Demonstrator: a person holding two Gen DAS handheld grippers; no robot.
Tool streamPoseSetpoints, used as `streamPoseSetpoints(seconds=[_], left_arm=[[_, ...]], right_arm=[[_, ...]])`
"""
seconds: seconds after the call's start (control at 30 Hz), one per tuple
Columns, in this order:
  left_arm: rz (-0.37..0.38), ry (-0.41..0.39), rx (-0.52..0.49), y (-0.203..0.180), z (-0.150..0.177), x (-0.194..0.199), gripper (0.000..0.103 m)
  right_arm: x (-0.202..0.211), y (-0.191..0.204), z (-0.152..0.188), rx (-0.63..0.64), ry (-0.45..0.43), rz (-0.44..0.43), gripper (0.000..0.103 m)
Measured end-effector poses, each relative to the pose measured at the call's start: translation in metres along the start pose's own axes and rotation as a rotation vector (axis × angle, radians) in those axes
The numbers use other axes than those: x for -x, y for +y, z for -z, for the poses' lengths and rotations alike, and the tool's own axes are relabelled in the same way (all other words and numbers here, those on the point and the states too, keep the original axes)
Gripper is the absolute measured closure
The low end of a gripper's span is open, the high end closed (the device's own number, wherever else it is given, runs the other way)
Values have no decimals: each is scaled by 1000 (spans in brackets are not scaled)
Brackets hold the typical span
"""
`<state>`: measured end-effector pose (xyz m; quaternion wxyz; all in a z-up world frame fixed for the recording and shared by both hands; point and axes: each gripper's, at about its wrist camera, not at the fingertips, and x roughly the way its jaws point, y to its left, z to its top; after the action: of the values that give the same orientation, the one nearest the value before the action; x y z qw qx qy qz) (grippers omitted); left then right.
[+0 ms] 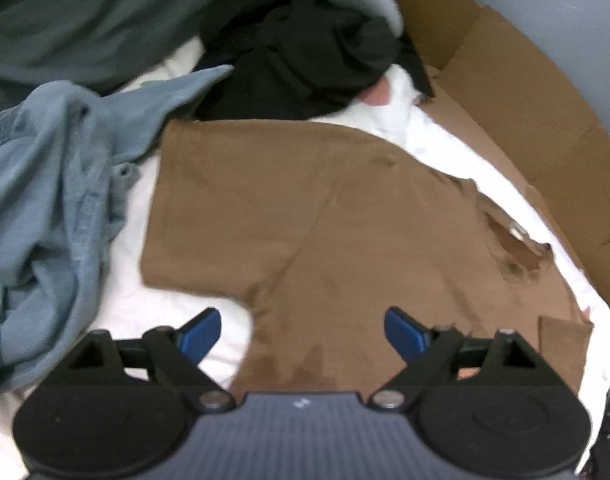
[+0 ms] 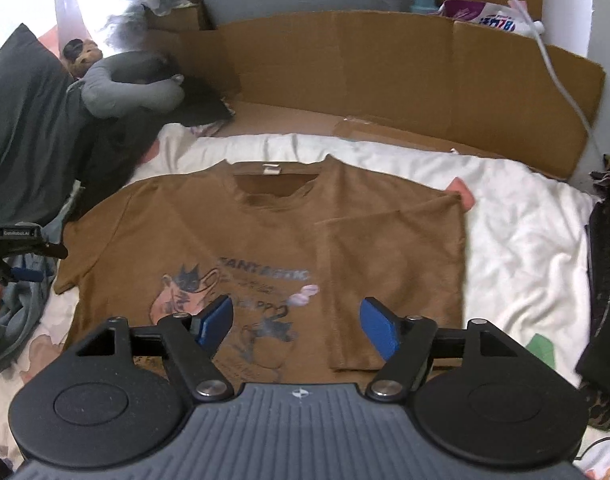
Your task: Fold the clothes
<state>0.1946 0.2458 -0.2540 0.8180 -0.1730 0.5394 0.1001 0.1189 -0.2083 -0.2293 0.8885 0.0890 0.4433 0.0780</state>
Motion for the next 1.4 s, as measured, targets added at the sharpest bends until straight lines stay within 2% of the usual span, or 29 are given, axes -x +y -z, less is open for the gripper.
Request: streamPoseSetpoints(seconds=[0.17,0.3,0.4,0.57,0.73,0.9,1.0,1.1,1.17,1.23,1.4], left_arm=[[-29,-35,85,23,3,-2,14],[-43,-74,189,48,4,0,14],[-76,-68,213,60,3,-3,15],[-78,-81,239,75,3,-2,15],[-67,-84,276,85,0,-5,16],[-52,-70,318,95,-5,-14,24],[-47,-51,384,104,-6,-20,29],[-34,-62,446,111,-6,-22,42],[-21,-70,459,110,-5,-22,56],[-3,-74,470,109,-2,-24,64],[-16,-47,534,114,4,-36,70]], right_arm=[[-8,12,5,8,-35,-16,12],[-18,27,11,30,-63,-28,11],[-32,37,18,24,-47,-52,11],[-52,55,23,8,-39,-85,11],[-72,76,20,-1,-84,-118,11],[-91,96,24,-41,-90,-157,11],[-97,105,29,-47,-89,-177,11],[-94,108,35,-49,-98,-162,11],[-91,108,38,-50,-107,-152,11],[-90,108,39,-49,-107,-145,11],[-89,103,45,-65,-97,-149,11]])
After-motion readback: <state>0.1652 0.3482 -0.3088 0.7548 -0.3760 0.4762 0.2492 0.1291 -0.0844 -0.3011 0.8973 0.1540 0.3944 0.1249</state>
